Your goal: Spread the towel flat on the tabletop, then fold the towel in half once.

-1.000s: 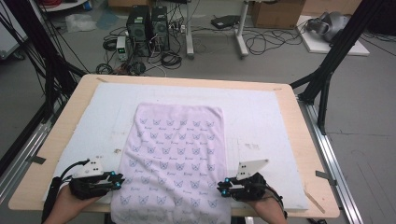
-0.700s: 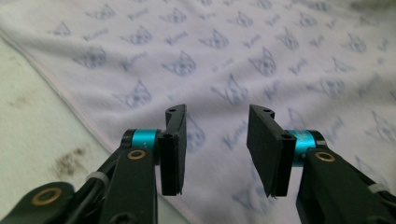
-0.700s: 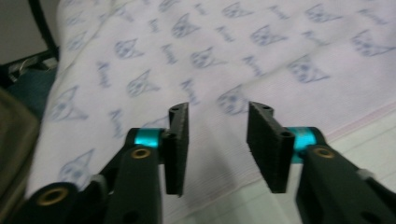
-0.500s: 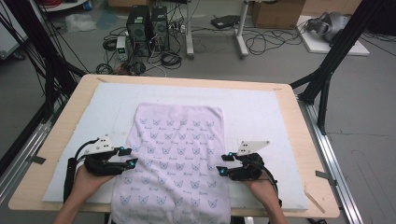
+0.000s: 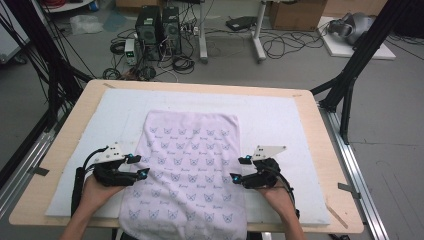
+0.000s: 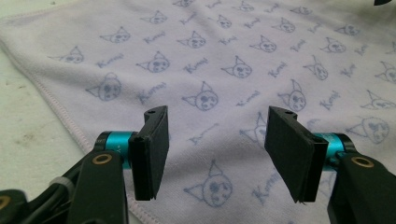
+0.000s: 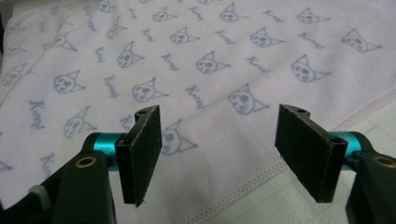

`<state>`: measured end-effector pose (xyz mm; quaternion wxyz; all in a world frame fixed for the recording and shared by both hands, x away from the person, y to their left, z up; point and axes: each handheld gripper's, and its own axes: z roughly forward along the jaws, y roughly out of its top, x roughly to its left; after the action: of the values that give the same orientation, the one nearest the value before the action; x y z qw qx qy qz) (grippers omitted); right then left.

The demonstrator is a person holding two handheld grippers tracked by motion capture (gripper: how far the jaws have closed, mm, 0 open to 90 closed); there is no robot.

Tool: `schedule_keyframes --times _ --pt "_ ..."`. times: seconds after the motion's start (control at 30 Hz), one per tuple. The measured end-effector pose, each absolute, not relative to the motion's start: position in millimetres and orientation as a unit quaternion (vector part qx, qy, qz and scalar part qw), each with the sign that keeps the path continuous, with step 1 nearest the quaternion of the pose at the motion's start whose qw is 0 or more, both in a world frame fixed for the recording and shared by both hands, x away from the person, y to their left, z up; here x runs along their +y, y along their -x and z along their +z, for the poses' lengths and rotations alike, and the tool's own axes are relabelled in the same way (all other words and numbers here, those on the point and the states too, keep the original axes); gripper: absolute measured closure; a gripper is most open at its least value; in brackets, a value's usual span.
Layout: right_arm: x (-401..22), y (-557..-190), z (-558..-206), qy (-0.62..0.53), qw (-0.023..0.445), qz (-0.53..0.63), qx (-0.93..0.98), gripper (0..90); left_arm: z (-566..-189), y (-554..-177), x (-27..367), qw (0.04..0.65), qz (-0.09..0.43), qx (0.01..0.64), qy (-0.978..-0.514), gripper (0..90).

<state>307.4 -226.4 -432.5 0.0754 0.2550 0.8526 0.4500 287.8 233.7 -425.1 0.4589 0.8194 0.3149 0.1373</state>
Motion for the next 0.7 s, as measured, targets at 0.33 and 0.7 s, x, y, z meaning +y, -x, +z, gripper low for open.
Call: schedule_keyframes --times 0.33,0.7 --pt "-225.7 -306.6 -432.4 -0.251 0.074 0.449 0.854 30.1 -426.0 -287.7 234.1 0.452 0.141 0.31 -0.825 40.2" --pt "-230.1 -309.6 -431.4 -0.256 0.073 0.452 0.851 30.2 -423.3 -293.6 236.6 0.446 0.143 0.306 -0.829 40.6"
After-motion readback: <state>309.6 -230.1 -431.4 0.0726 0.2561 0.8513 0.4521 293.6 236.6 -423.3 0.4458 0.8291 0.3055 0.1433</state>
